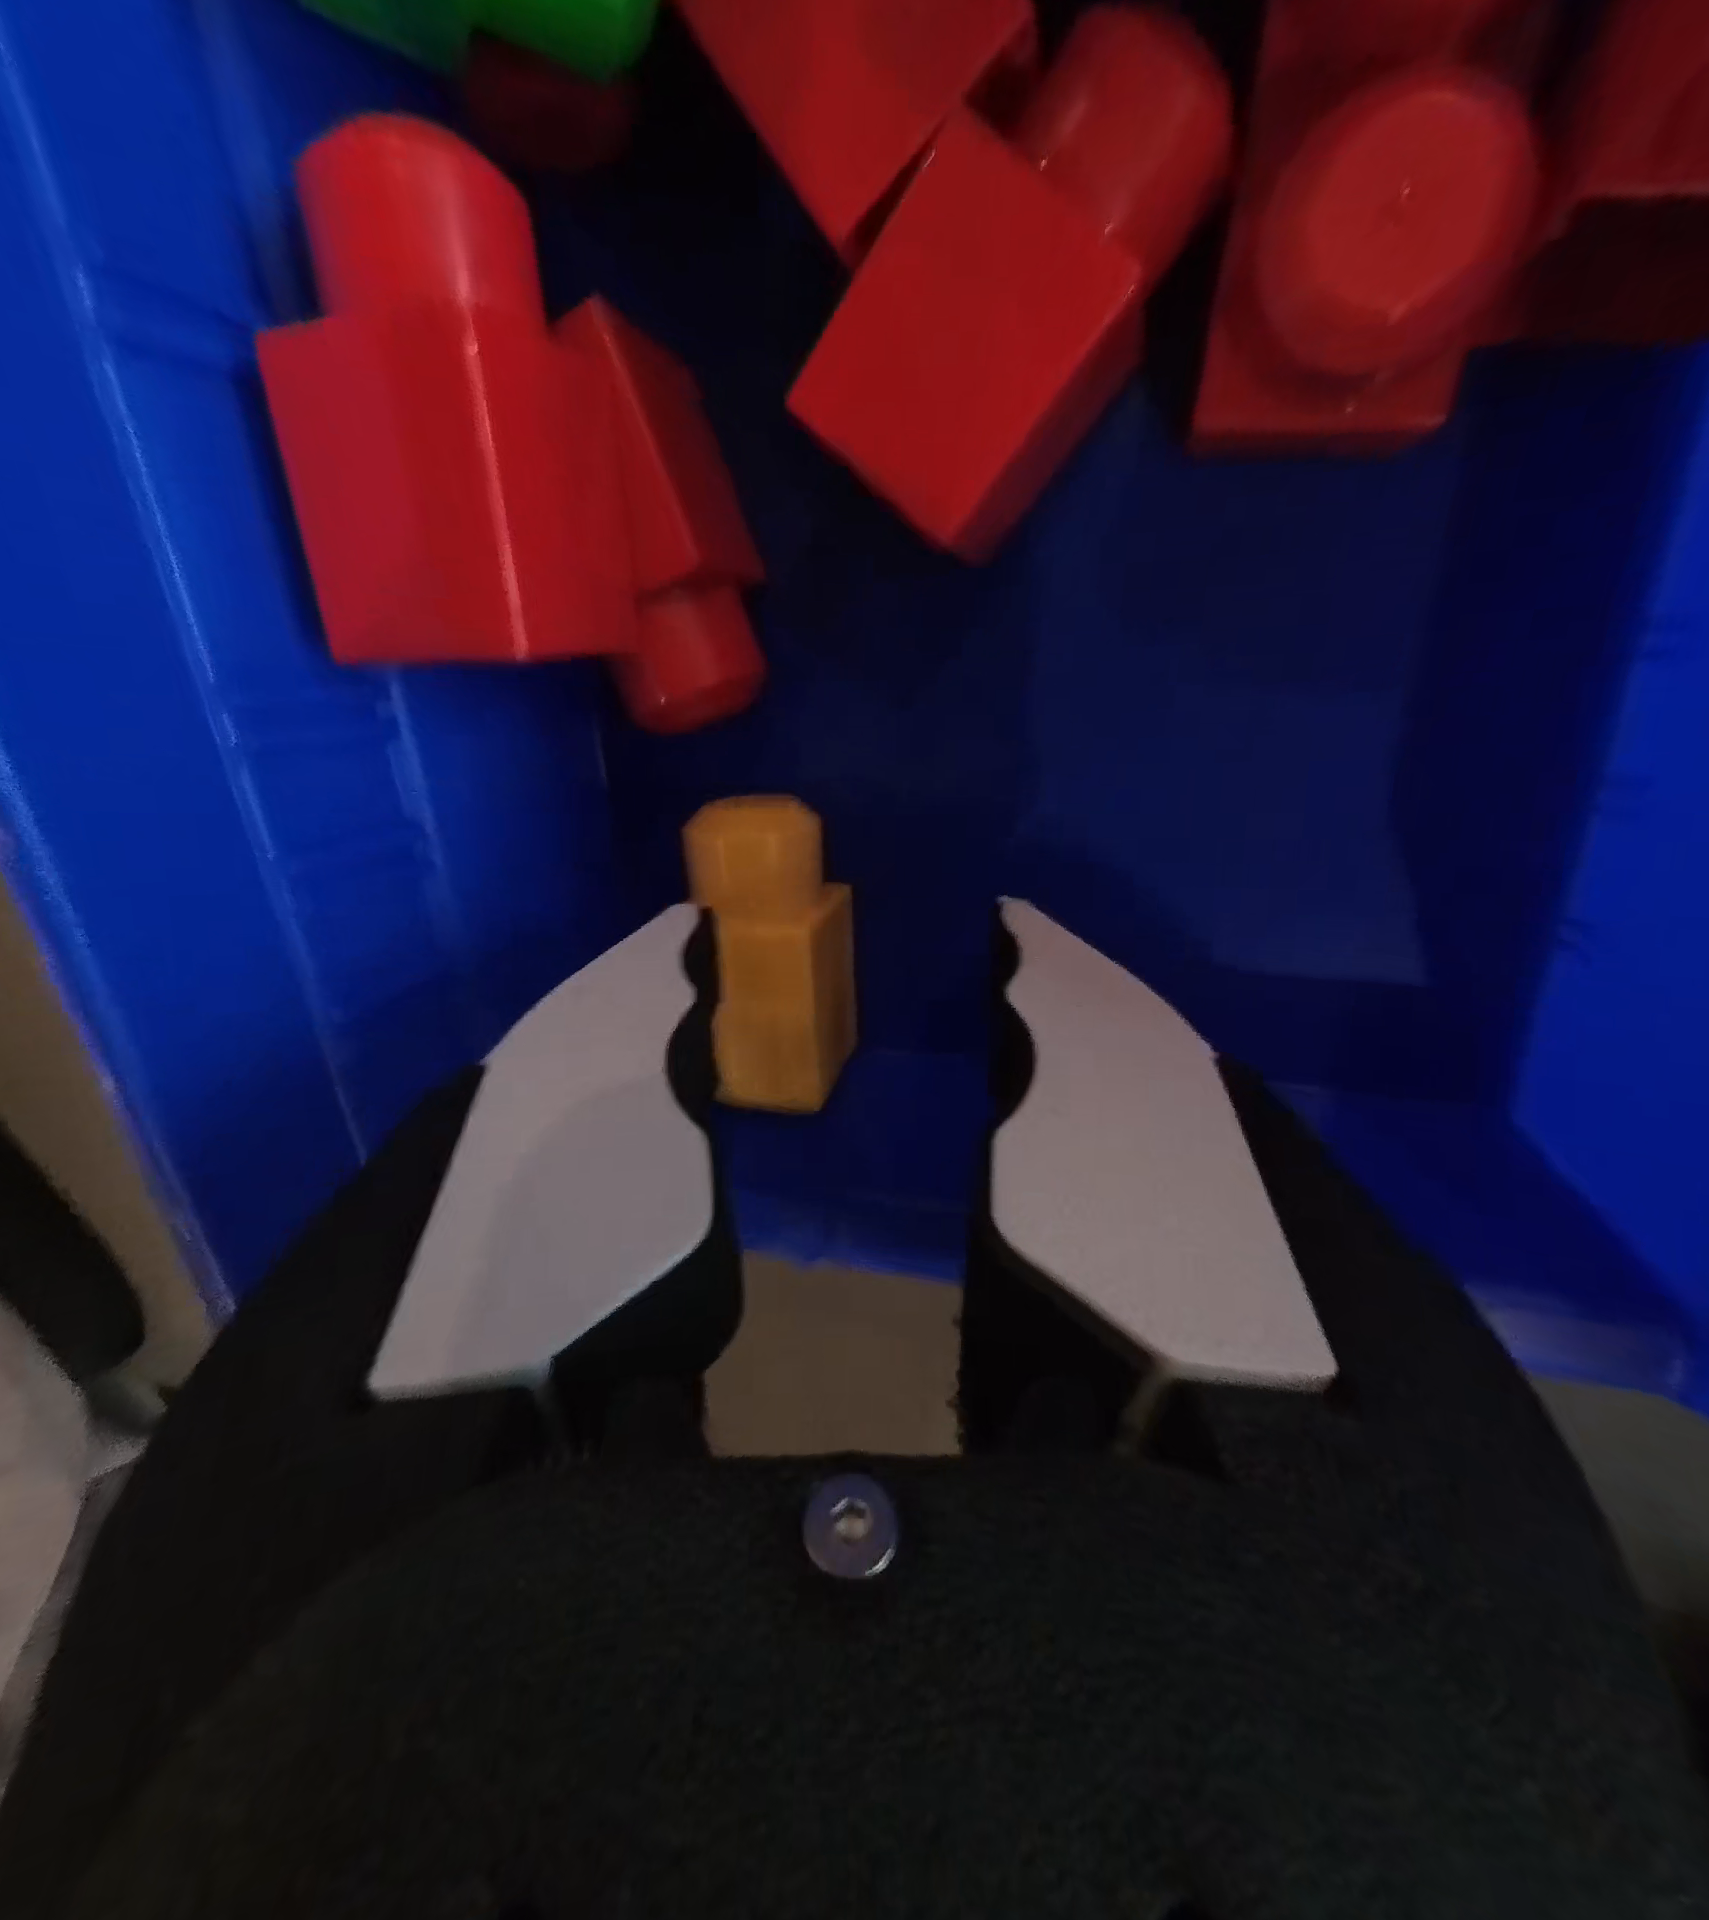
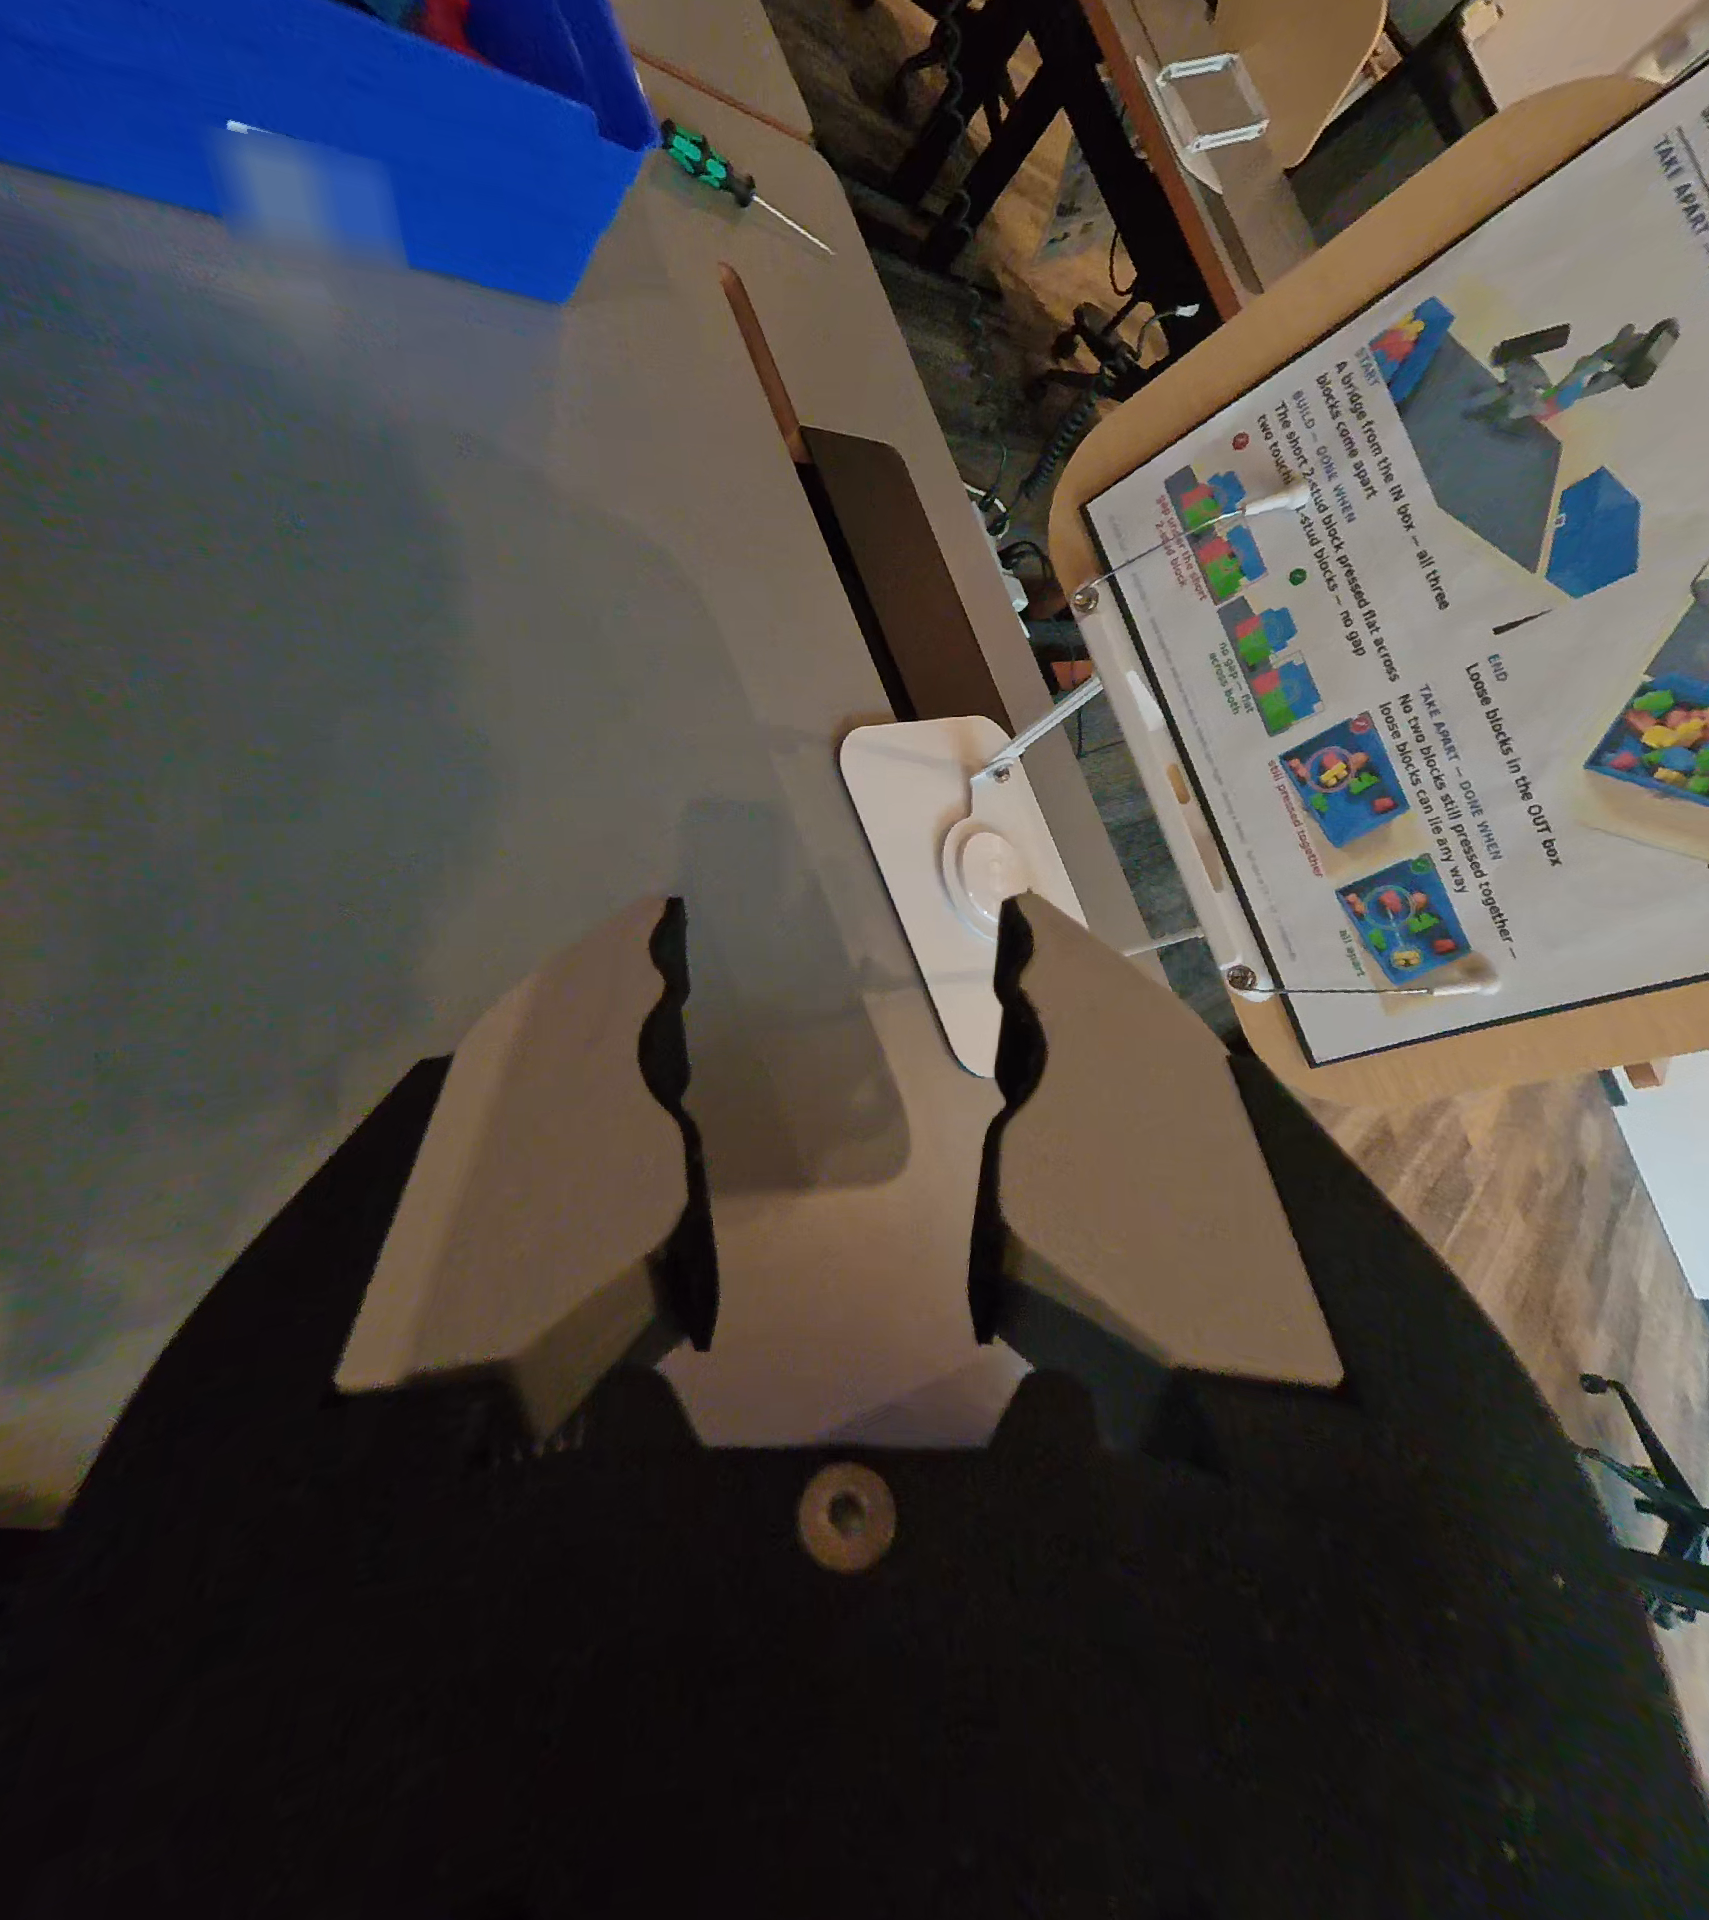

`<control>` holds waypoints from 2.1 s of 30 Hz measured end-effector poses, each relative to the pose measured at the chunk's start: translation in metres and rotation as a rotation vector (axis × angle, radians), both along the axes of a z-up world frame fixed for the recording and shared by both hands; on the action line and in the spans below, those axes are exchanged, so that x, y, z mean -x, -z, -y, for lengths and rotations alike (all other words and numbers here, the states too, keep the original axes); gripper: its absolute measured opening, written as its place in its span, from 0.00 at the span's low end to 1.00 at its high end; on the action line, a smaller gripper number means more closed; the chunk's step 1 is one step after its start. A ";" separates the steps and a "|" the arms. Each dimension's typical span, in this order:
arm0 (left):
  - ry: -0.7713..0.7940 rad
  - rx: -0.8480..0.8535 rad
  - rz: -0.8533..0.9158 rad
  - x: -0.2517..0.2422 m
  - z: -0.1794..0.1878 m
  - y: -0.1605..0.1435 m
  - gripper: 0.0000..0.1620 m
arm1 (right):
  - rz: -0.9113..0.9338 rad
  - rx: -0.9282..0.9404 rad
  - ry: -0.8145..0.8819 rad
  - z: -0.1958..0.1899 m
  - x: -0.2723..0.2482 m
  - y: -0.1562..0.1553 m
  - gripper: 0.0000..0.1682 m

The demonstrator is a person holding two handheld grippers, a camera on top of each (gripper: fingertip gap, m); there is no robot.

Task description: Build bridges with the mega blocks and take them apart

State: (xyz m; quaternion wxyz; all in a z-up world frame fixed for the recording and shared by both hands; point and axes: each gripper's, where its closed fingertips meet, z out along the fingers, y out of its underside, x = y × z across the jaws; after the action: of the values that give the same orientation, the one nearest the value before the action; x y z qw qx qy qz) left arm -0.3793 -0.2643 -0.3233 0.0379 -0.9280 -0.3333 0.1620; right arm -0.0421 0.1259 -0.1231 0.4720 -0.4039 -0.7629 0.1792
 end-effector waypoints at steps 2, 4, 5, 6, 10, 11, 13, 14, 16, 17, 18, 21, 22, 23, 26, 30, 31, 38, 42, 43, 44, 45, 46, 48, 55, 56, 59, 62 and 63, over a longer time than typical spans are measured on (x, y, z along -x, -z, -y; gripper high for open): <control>0.025 -0.042 -0.043 0.008 -0.012 0.006 0.31 | -0.008 0.000 -0.003 0.001 -0.001 -0.002 0.34; 0.078 0.040 -0.097 0.017 -0.005 0.013 0.32 | -0.017 -0.006 -0.005 0.001 -0.003 -0.004 0.34; 0.078 0.104 -0.109 0.020 0.003 0.015 0.28 | -0.023 -0.006 -0.006 0.002 -0.004 -0.006 0.34; 0.078 0.136 -0.114 0.022 0.007 0.016 0.22 | -0.028 -0.006 -0.006 0.002 -0.005 -0.007 0.34; 0.089 0.100 -0.076 0.018 0.004 0.021 0.08 | -0.037 -0.004 -0.017 0.004 -0.006 -0.009 0.34; 0.094 0.094 -0.073 0.018 0.003 0.021 0.05 | -0.037 -0.003 -0.018 0.004 -0.005 -0.009 0.34; 0.117 0.065 -0.046 0.013 0.000 0.021 0.03 | -0.034 -0.008 -0.021 0.005 -0.004 -0.008 0.34; 0.138 0.040 -0.045 0.011 -0.003 0.020 0.03 | -0.031 -0.009 -0.023 0.005 -0.004 -0.008 0.34; 0.160 0.002 -0.073 0.010 -0.005 0.013 0.03 | -0.028 -0.013 -0.030 0.007 -0.003 -0.007 0.34; 0.163 -0.012 -0.089 0.010 -0.005 0.007 0.03 | -0.030 -0.012 -0.033 0.008 -0.003 -0.007 0.34; 0.171 -0.026 -0.098 0.008 -0.005 0.001 0.03 | -0.030 -0.010 -0.035 0.008 -0.003 -0.007 0.34; 0.215 -0.074 -0.138 0.001 -0.008 -0.015 0.03 | -0.040 -0.004 -0.035 0.007 -0.003 -0.009 0.34; 0.231 -0.102 -0.157 -0.001 -0.010 -0.021 0.03 | -0.041 -0.001 -0.035 0.007 -0.003 -0.009 0.34; 0.249 -0.139 -0.181 -0.003 -0.014 -0.029 0.03 | -0.042 0.000 -0.037 0.007 -0.003 -0.009 0.34; 0.348 -0.310 -0.283 -0.011 -0.039 -0.061 0.03 | -0.046 0.016 -0.068 0.012 -0.002 -0.009 0.33; 0.563 -0.579 -0.426 -0.032 -0.092 -0.115 0.03 | -0.054 0.064 -0.147 0.029 0.005 -0.008 0.32; 0.622 -0.650 -0.449 -0.041 -0.105 -0.128 0.03 | -0.049 0.074 -0.168 0.034 0.007 -0.006 0.32; 1.041 -1.136 -0.512 -0.120 -0.178 -0.208 0.03 | -0.007 0.200 -0.353 0.080 0.037 0.017 0.33; 1.298 -1.380 -0.459 -0.185 -0.205 -0.244 0.03 | -0.082 0.349 -0.438 0.110 0.065 0.022 0.35; 1.358 -1.436 -0.434 -0.201 -0.210 -0.251 0.03 | -0.108 0.377 -0.452 0.114 0.070 0.022 0.36; 1.416 -1.488 -0.403 -0.217 -0.214 -0.257 0.03 | -0.143 0.410 -0.463 0.119 0.074 0.019 0.36; 1.468 -1.532 -0.371 -0.232 -0.218 -0.262 0.03 | -0.179 0.444 -0.474 0.122 0.077 0.015 0.36; 1.516 -1.566 -0.338 -0.246 -0.221 -0.265 0.03 | -0.213 0.471 -0.482 0.124 0.078 0.010 0.36; 1.589 -1.603 -0.273 -0.268 -0.229 -0.266 0.03 | -0.275 0.505 -0.508 0.128 0.077 -0.001 0.35; 1.709 -1.573 -0.122 -0.314 -0.258 -0.251 0.03 | -0.342 0.508 -0.613 0.142 0.063 -0.018 0.29; 1.714 -1.562 -0.112 -0.316 -0.261 -0.249 0.03 | -0.343 0.504 -0.622 0.142 0.062 -0.018 0.27; 1.703 -1.557 -0.091 -0.317 -0.265 -0.246 0.03 | -0.336 0.470 -0.633 0.140 0.059 -0.016 0.21; 1.702 -1.512 -0.096 -0.315 -0.265 -0.242 0.10 | -0.284 0.422 -0.624 0.136 0.057 -0.011 0.20; 1.699 -1.488 -0.117 -0.313 -0.265 -0.241 0.16 | -0.272 0.410 -0.603 0.132 0.058 -0.009 0.20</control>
State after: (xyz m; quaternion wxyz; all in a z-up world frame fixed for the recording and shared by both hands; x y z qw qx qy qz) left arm -0.0661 0.0005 -0.0826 0.6944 -0.5917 0.3940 -0.1116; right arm -0.0997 -0.0057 -0.1138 0.4043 -0.2200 -0.7263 0.5105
